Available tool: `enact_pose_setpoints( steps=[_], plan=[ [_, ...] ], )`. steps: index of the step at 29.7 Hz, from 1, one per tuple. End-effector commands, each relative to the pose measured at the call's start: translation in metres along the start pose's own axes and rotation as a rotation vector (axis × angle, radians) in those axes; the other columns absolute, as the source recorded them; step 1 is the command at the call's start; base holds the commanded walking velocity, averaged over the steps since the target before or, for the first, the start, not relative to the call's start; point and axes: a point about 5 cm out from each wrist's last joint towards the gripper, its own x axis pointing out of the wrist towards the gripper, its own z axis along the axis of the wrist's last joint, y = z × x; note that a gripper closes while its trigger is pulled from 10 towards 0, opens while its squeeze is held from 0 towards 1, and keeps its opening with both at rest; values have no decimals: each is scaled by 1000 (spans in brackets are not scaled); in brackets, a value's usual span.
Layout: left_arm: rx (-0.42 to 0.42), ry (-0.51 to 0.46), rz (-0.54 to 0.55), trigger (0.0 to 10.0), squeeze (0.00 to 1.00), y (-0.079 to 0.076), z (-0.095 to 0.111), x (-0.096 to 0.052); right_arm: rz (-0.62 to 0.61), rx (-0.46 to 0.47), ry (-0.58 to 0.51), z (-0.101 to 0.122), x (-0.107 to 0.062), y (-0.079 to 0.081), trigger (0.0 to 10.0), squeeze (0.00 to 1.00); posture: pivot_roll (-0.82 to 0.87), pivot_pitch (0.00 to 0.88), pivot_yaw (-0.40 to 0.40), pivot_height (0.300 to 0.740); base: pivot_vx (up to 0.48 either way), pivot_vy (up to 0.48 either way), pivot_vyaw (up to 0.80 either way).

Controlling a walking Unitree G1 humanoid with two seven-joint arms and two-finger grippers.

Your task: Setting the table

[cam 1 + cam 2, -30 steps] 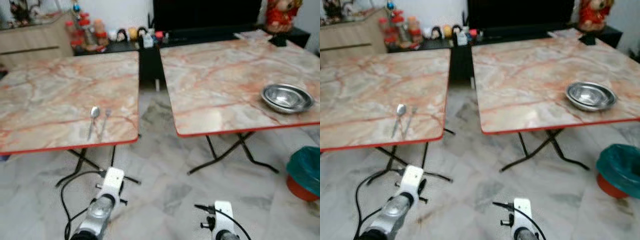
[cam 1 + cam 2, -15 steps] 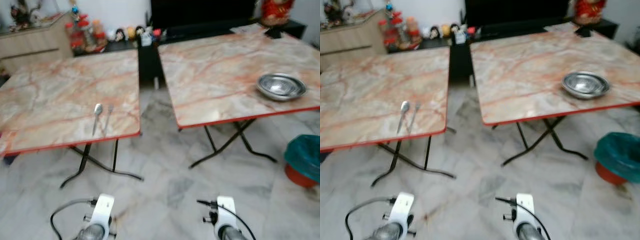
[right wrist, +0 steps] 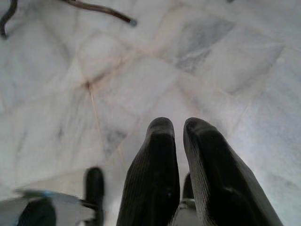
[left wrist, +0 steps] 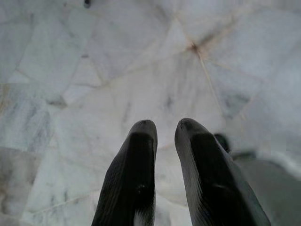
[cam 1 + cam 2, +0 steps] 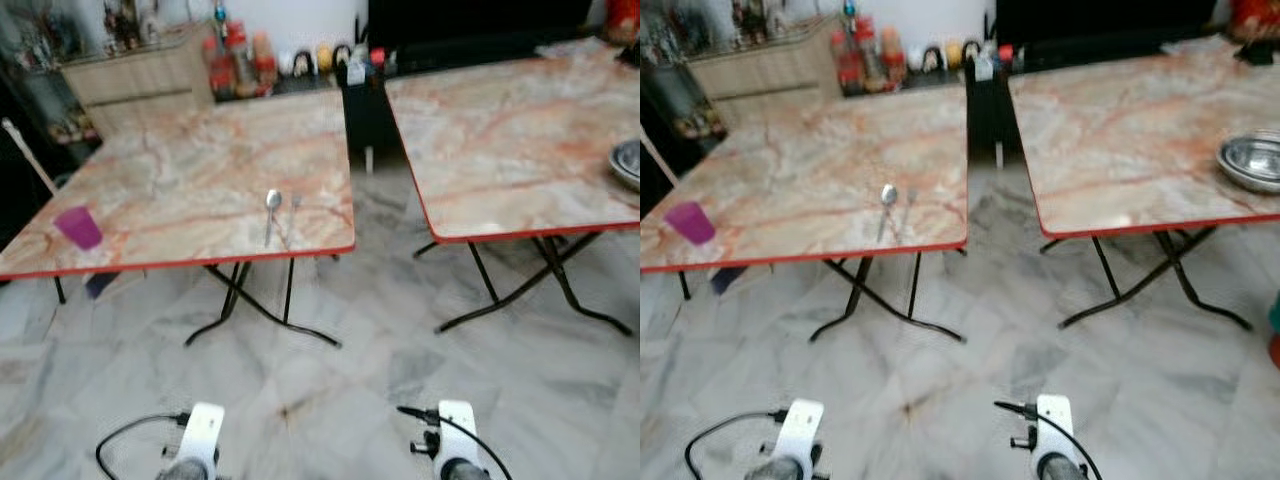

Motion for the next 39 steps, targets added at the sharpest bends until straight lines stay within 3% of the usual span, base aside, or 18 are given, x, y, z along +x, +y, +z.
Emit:
enact_pose_setpoints(
  steps=[1, 26, 34, 39],
  plan=[
    [-6, 29, 33, 10000, 0, 9, -8, -2, 27, 10, -6, 2, 1, 12, 10000, 0, 22, 0, 101, 740, 0, 277, 0],
    [1, 33, 39, 10000, 0, 8, -8, -1, 36, 21, -5, 3, 1, 13, 10000, 0, 14, 0, 105, 740, 0, 296, 0],
    [-4, 33, -33, 10000, 0, -6, -8, -1, 46, -3, -3, 2, 1, 12, 10000, 0, -11, 0, 77, 740, 0, 0, 0],
    [-22, 24, -60, 10000, 0, -21, -6, -1, 96, -103, 18, -6, -1, 11, 10000, 0, -37, 0, 39, 740, 0, 0, 0]
  ],
)
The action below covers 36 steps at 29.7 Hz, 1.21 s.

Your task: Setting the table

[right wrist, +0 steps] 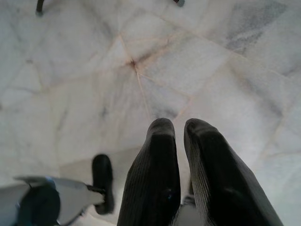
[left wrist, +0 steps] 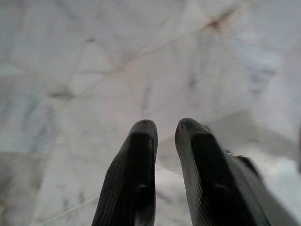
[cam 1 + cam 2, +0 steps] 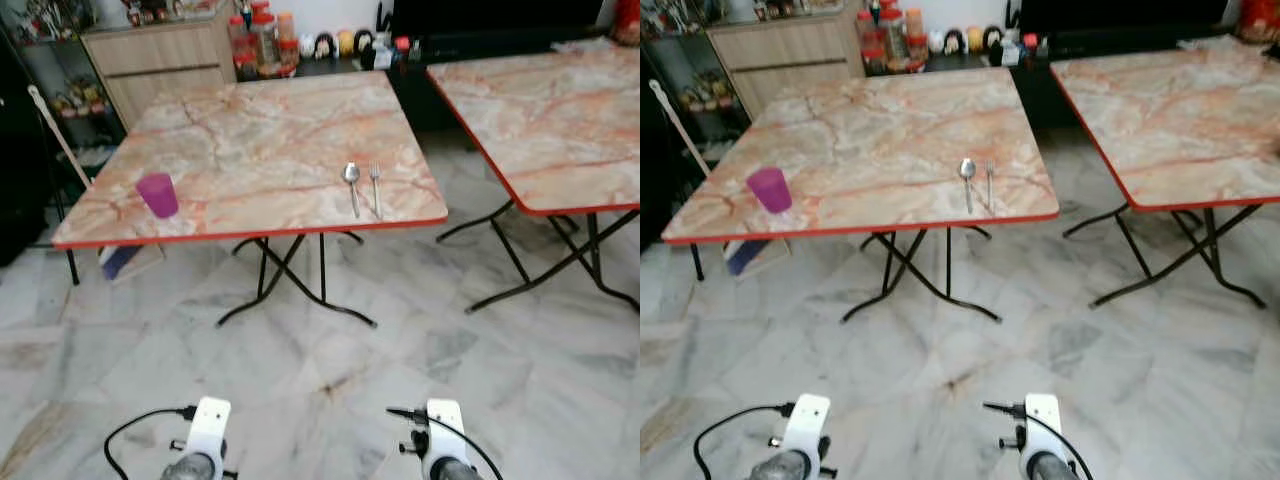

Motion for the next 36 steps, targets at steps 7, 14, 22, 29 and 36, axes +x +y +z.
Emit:
enact_pose_setpoints(
  steps=[7, 14, 22, 29, 36],
  plan=[
    [-2, -4, -26, 10000, 0, -15, 3, 1, -26, -2, -1, -3, -3, -14, 10000, 0, -63, 0, 19, 740, 0, 0, 0],
    [-14, -6, 19, 10000, 0, -9, 2, 1, -40, 0, -2, -2, -3, -19, 10000, 0, -51, 0, 13, 740, 85, 0, 0],
    [-27, 11, 56, 10000, 0, 3, -4, -1, -20, -39, -7, 4, 0, -8, 10000, 0, -25, 0, 26, 740, 319, 0, 409],
    [-16, 34, 70, 10000, 0, 9, -8, -1, -6, -44, -3, 6, 1, -4, 10000, 0, -27, 0, 39, 740, 334, 0, 379],
    [4, 51, 71, 10000, 0, 11, -11, -2, -11, -48, -13, 7, 1, -3, 10000, 0, -43, 0, 54, 740, 341, 0, 69]
  ],
)
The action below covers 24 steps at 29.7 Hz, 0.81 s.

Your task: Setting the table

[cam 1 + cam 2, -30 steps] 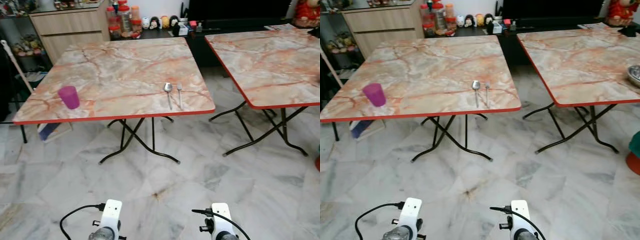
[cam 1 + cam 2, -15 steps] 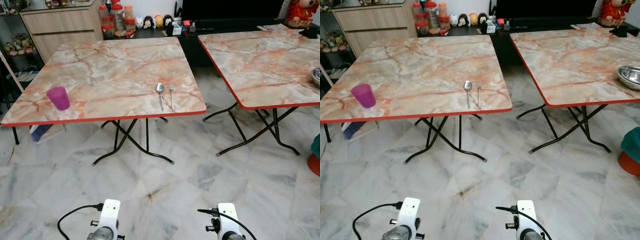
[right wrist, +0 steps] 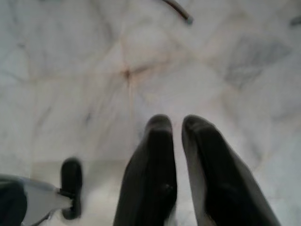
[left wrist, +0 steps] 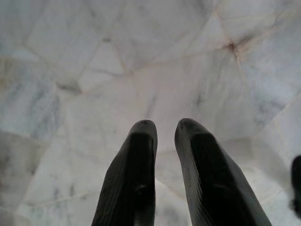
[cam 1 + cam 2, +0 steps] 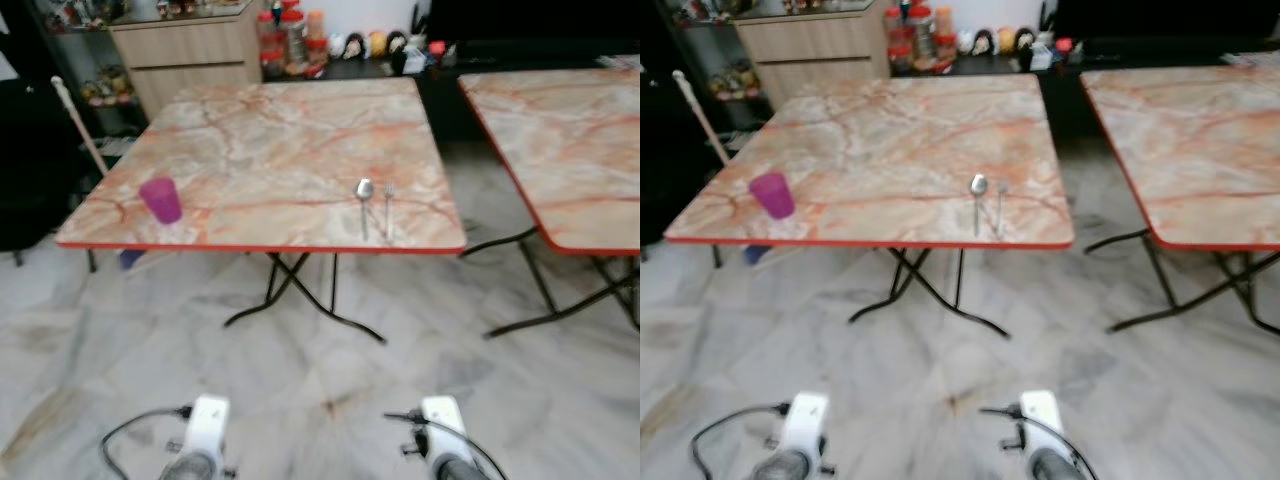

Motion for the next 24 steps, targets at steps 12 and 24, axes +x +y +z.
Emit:
enact_pose_setpoints(
  steps=[12, 24],
  plan=[
    [34, 49, 10, 10000, 0, 7, -12, -2, -8, 38, 23, -10, -2, 1, 10000, 0, -53, 0, 53, 740, 342, 0, 41],
    [40, 55, 3, 10000, 0, 7, -14, -2, -18, 61, 19, -12, -3, -1, 10000, 0, -72, 0, 65, 740, 342, 0, 0]
  ],
)
